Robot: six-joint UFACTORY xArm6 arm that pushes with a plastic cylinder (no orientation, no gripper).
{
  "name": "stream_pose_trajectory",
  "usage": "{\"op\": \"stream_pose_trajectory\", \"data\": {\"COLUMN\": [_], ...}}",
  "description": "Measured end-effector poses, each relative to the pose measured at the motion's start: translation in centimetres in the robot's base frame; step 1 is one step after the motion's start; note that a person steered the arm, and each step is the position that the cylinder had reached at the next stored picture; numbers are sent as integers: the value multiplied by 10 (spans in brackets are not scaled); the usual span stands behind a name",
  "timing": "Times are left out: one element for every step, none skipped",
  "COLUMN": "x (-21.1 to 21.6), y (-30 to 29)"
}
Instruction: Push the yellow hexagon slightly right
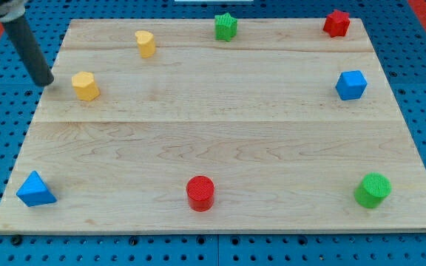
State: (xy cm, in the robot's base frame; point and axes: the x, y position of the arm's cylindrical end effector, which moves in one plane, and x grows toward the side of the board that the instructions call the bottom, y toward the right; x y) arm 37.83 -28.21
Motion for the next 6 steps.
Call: {"op": "stream_pose_trajectory", "data": {"x": [14,11,5,5,-9,-21], "y": [24,80,103,45,31,97]}}
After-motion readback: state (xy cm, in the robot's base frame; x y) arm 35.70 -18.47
